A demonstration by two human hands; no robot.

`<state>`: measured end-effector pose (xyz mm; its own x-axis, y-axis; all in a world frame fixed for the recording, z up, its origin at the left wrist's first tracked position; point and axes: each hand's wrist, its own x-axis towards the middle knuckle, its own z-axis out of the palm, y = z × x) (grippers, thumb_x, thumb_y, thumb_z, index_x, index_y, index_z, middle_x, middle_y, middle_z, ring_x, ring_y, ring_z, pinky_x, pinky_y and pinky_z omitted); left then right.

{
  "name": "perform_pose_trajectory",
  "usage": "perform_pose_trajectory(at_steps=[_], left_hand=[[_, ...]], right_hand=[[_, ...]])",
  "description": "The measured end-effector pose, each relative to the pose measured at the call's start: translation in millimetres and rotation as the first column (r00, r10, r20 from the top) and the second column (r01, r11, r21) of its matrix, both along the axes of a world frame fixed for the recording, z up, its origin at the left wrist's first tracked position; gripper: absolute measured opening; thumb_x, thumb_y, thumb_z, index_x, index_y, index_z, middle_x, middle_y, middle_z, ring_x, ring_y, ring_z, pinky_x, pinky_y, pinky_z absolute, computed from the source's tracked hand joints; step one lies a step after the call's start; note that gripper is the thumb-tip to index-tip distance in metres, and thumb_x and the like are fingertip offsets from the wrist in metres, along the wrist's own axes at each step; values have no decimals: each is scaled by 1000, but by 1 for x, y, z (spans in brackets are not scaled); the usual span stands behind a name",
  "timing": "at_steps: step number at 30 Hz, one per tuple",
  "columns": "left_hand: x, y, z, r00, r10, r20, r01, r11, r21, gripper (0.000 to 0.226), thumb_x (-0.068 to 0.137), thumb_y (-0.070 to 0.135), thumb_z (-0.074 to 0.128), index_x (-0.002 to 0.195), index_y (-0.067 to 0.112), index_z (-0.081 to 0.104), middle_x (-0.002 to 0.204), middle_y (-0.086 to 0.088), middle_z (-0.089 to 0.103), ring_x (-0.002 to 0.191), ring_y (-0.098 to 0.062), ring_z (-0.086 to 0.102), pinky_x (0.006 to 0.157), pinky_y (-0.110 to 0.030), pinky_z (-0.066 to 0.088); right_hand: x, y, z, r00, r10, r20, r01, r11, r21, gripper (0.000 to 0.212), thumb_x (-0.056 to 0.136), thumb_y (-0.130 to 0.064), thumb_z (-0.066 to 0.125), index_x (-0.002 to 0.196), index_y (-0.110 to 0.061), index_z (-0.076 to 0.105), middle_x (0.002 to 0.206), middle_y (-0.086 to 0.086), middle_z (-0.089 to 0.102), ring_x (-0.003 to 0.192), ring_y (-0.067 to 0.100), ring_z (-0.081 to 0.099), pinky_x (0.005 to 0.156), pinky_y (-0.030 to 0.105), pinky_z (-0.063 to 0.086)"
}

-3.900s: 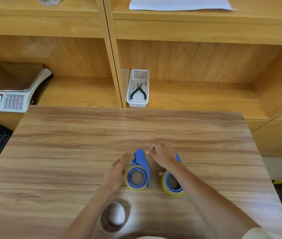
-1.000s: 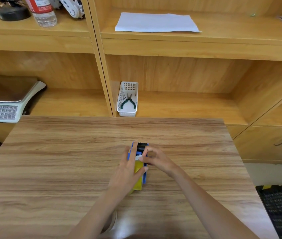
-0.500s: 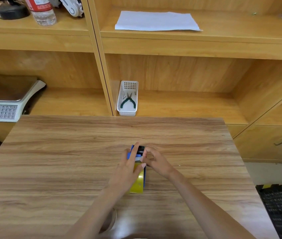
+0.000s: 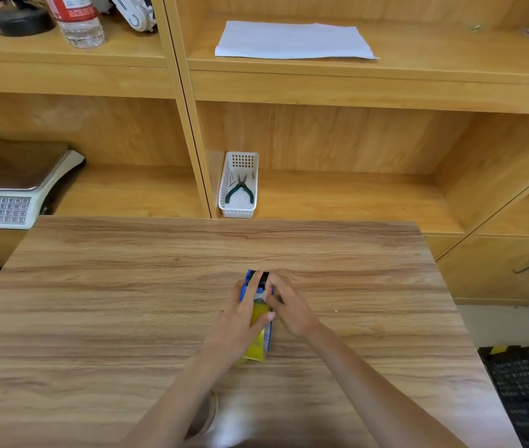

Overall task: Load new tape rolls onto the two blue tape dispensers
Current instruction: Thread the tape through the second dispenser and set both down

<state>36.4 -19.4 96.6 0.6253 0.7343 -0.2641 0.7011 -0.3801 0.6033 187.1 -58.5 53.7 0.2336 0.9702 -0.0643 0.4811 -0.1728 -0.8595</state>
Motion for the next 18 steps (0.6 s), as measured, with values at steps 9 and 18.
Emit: perform_pose_trajectory(at_steps=[9,18], left_hand=[[0,0,2,997,2,76,3,999,-55,78,94,44,51,146,48,-6,160,3,10,132,-30,43,100,-46,43],[6,-4,0,996,-22,82,28,997,-71,89,90,38,60,146,50,-8,159,0,9,132,-24,42,100,-44,43]], right_hand=[[-5,-2,-1,997,-48,53,45,997,63,15,95,-8,49,82,-13,44,85,-1,49,78,17,46,69,32,41],[-5,-2,3,989,-148,18,148,989,-16,22,105,-24,39,86,-14,37,71,-8,42,61,10,36,57,31,30]])
